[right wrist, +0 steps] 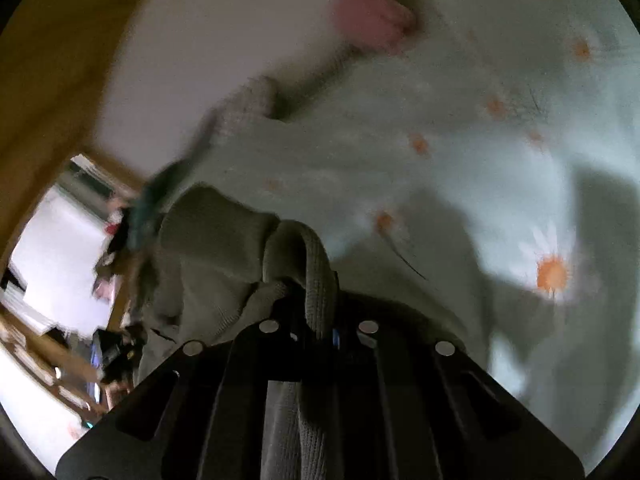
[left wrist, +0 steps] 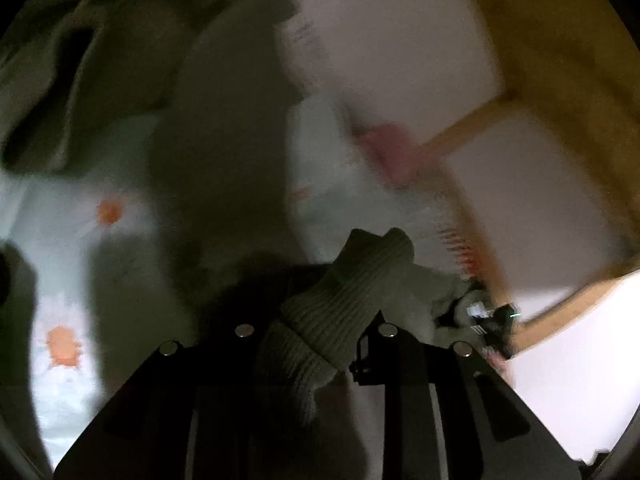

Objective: Fold large clothes
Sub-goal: 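Grasp the knit sleeve cuff with the right gripper and lift it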

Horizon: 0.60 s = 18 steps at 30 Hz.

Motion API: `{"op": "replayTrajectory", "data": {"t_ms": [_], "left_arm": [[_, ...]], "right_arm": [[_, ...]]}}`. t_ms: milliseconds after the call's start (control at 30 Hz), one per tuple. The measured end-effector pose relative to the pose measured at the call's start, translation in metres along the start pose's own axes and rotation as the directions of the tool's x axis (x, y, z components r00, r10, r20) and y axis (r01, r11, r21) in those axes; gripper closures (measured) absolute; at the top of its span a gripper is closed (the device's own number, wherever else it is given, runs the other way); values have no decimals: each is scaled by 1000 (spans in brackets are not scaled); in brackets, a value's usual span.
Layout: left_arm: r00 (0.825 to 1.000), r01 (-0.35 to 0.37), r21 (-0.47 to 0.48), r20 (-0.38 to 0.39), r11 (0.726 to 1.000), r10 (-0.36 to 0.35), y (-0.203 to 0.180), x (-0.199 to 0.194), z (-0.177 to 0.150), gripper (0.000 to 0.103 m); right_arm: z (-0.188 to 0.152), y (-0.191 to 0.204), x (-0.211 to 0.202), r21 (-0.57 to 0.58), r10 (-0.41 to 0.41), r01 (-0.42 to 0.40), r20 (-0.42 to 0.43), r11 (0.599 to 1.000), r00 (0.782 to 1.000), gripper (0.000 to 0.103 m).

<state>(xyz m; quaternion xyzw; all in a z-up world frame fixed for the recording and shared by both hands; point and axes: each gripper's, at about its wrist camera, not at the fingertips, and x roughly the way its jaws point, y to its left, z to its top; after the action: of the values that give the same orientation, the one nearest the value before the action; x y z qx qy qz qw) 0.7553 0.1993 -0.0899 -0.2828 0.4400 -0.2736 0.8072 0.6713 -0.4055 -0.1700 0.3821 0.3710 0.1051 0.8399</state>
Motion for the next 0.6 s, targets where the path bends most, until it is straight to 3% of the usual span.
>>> {"op": "replayTrajectory", "data": {"t_ms": [33, 100, 133, 167, 200, 233, 267, 300, 333, 367, 400, 433, 500, 533, 567, 600], "left_arm": [[1000, -2, -24, -4, 1000, 2, 6, 7, -4, 82], [995, 92, -82, 33, 992, -89, 13, 8, -11, 80], [983, 179, -117, 51, 977, -174, 19, 8, -14, 65], [979, 202, -112, 43, 973, -199, 19, 7, -16, 49], [992, 126, -67, 37, 990, -123, 14, 3, -17, 23], [998, 42, -29, 41, 999, -41, 11, -1, -18, 22], [999, -20, 9, 42, 1000, 19, 8, -4, -18, 22], [998, -48, 41, 46, 998, 46, 5, -10, -16, 22], [997, -53, 81, 67, 995, 47, -3, -21, -16, 22], [996, -42, 131, 83, 991, 31, -7, -33, -13, 21], [995, -38, 196, 94, 980, 20, -20, -41, -17, 16], [995, -55, 309, 94, 949, 27, -46, -43, -20, 8], [998, -58, 452, 49, 890, 41, -80, -30, -30, 6], [996, -72, 538, -4, 840, 88, -104, -12, -40, 6], [991, -99, 567, -22, 817, 135, -115, 3, -43, 6], [970, -176, 592, -34, 787, 243, -125, 27, -49, 6]], "right_arm": [[-2, -4, 9, 25, -26, 27, -15, 999, 1000, 94], [-6, -2, 21, 0, -37, 37, -70, 999, 997, 87], [-8, 4, 24, -63, -40, 34, -102, 997, 994, 70], [-10, 13, 22, -142, -55, 38, -118, 989, 991, 42], [-12, 24, 15, -228, -75, 49, -109, 972, 991, 31], [-15, 33, 9, -297, -93, 64, -85, 953, 992, 20], [-17, 45, 0, -381, -125, 101, -40, 919, 991, 13], [-20, 64, -13, -490, -165, 161, 36, 857, 986, 11], [-23, 78, -21, -554, -183, 199, 85, 809, 979, 10], [-27, 97, -30, -635, -195, 234, 132, 736, 972, 10], [-31, 111, -34, -690, -185, 227, 135, 688, 973, 10], [-37, 127, -36, -746, -179, 214, 129, 631, 975, 8], [-50, 156, -26, -820, -192, 180, 88, 544, 977, 7], [-57, 169, -18, -847, -194, 160, 69, 507, 979, 7], [-65, 180, -10, -866, -197, 146, 56, 478, 979, 7], [-75, 193, 9, -888, -225, 124, 23, 443, 974, 7]]}}
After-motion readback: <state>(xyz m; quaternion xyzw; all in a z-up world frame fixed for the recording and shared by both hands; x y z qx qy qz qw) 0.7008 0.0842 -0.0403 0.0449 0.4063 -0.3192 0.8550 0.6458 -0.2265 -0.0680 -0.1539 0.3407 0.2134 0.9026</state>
